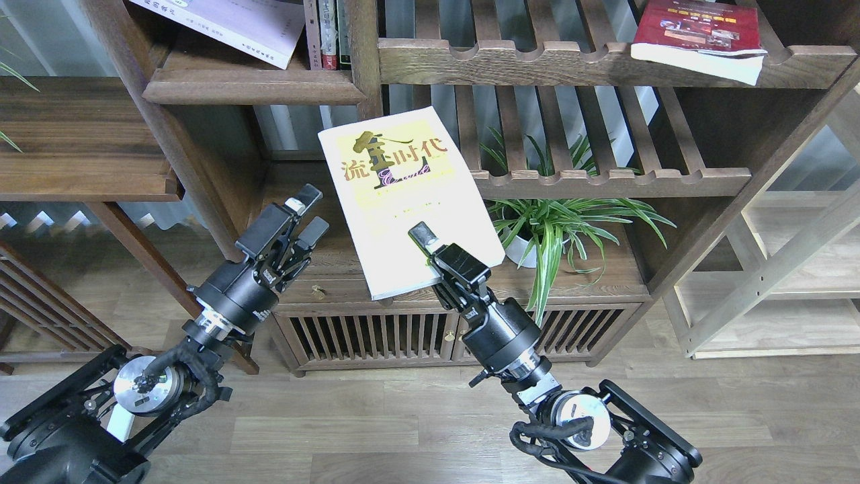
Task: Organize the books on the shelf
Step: 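Lower the white book and grasp its edge with the left gripper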
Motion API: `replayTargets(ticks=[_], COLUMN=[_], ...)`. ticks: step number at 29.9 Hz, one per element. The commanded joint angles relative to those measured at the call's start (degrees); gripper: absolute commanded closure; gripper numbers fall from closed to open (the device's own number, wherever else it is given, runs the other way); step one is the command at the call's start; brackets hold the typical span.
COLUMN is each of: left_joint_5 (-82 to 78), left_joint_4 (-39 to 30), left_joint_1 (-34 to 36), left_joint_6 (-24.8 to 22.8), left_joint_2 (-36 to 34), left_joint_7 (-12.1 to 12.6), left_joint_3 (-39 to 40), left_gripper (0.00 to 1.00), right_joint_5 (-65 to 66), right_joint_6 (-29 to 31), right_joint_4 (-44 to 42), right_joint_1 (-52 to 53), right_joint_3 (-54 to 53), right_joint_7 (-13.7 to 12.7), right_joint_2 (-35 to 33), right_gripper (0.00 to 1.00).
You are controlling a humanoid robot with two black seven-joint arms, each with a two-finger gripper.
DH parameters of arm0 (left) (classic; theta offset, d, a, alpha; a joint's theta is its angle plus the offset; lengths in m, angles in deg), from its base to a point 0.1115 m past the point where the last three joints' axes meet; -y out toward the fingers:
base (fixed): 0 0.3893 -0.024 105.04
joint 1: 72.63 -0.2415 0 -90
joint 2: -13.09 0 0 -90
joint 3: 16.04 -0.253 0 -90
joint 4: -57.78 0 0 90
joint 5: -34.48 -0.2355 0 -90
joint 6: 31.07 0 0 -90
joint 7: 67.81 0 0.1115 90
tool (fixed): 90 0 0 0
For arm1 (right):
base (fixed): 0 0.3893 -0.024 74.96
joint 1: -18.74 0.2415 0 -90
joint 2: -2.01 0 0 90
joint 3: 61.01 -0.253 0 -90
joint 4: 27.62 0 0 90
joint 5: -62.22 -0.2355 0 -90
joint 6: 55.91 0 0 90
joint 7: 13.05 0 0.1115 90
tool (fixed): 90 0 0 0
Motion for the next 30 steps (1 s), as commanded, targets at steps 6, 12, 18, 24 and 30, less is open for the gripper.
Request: replayTargets(ticks=[6,12,18,24,30], left_joint_5=[0.07,0.51,3.67,6.65,11.05], left_joint_4=[0.18,0.97,1.24,-0.26,-2.63], left_joint_1=[1.49,3.34,3.70,2.99,3.61], left_joint_6=[0.00,0.00,0.00,0.00,0.00], left_joint_2=[0.34,0.35,-0.71,-4.04,-8.09], left_joint_7=[0.05,0.05,0.31,5.93,8.65], left_joint_3=[-0.18,-4.74,-7.91,-9.14,-12.66], left_gripper=[0.03,0.06,0.08,0.09,0.13], right_joint_5=[0.33,0.77,2.00,2.18,2.35], right_joint_6=[0.00,0.00,0.00,0.00,0.00], right_joint_4=[-0.26,-0.26,-0.35,-0.53,-0.70], right_joint_1=[-0.35,-1.14,-2.02,-2.02,-2.28], right_joint_3=[1.24,2.82,4.06,4.14,5.20], right_joint_7=[-0.08,-0.17,-0.26,-0.61,-1.40], right_joint_2=[0.00,0.00,0.00,0.00,0.00], right_gripper=[0.98,0.98,0.98,0.97,0.97])
